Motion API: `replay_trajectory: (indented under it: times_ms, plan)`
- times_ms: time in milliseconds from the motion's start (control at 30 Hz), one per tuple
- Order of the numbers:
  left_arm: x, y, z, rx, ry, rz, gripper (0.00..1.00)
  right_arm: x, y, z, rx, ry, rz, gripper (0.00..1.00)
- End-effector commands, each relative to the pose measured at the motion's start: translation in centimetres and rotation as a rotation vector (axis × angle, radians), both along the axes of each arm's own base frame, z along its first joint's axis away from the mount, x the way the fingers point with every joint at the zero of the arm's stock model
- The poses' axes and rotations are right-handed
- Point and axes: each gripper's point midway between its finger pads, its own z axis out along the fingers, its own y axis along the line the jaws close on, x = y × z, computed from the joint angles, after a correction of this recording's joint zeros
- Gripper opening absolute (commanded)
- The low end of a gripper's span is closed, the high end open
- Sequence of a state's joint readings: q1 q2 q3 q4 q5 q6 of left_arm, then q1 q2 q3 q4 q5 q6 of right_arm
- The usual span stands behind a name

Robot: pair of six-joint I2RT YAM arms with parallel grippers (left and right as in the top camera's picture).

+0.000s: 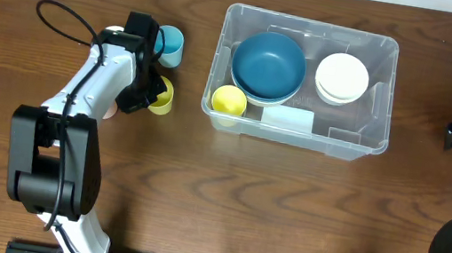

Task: Pack container
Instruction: 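Carry the yellow cup into the bin and stack it on the first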

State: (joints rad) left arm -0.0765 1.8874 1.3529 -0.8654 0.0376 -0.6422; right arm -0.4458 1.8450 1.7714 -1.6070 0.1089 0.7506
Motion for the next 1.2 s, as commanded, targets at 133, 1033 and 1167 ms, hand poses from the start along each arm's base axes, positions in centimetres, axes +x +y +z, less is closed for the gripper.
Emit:
replay_trajectory:
  times_ms: [133, 1033, 1167]
  plan:
    - [1.6, -2.6, 5.7, -0.121, -0.120, -0.082, 0.06, -0.1, -0.1, 0.1, -0.013, 0.002, -0.011, 0.99]
    - [-1.4, -12.2, 19.1, -0.033, -0.521, -0.519, 0.06, -0.1, -0.2, 0.1, -0.013, 0.002, -0.011, 0.99]
    - [-0.7, -12.7, 16.0, -0.020, -0.433, -0.530, 0.06, -0.1, -0.2, 0.1, -0.013, 0.002, -0.011, 0.99]
